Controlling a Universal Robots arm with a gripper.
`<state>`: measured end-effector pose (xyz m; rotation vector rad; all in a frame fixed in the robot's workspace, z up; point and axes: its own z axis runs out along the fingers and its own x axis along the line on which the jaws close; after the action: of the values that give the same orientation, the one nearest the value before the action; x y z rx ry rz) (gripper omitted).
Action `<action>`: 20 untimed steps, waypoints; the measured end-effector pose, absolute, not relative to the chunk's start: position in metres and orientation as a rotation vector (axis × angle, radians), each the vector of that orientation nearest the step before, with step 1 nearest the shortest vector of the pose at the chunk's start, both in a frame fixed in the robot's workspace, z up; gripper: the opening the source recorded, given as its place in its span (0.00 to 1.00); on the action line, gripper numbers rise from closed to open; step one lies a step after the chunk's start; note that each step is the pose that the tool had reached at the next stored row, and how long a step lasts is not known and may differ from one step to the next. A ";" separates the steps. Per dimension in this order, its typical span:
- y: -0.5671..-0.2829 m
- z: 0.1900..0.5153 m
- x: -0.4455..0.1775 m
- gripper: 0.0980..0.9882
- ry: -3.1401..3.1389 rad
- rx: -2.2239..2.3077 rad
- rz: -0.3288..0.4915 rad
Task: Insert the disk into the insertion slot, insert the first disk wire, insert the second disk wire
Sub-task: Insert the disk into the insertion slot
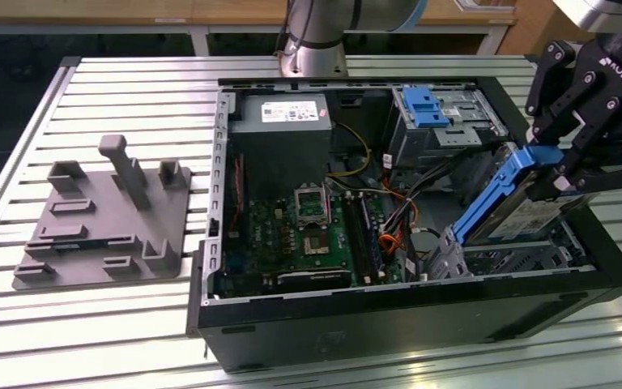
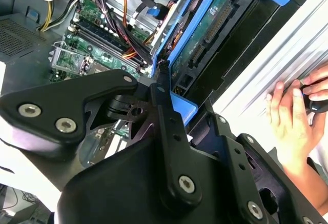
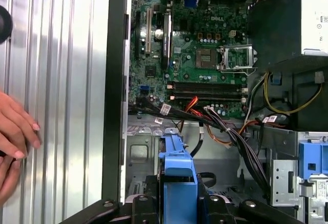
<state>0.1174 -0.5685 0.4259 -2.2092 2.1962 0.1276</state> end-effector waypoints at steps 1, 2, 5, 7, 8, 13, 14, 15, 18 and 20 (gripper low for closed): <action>-0.569 0.425 0.117 0.30 2.196 -2.209 0.127; -0.568 0.424 0.117 0.30 2.196 -2.209 0.128; -0.568 0.420 0.117 0.30 2.196 -2.209 0.128; -0.568 0.418 0.117 0.30 2.196 -2.209 0.128; -0.569 0.415 0.117 0.30 2.196 -2.209 0.127; -0.568 0.408 0.117 0.30 2.196 -2.209 0.127; -0.568 0.406 0.117 0.30 2.196 -2.209 0.127; -0.568 0.405 0.117 0.30 2.196 -2.209 0.127; -0.569 0.405 0.117 0.37 2.196 -2.211 0.126; -0.568 0.404 0.117 0.45 2.196 -2.211 0.127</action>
<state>0.1174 -0.5685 0.4045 -2.2108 2.1957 0.1268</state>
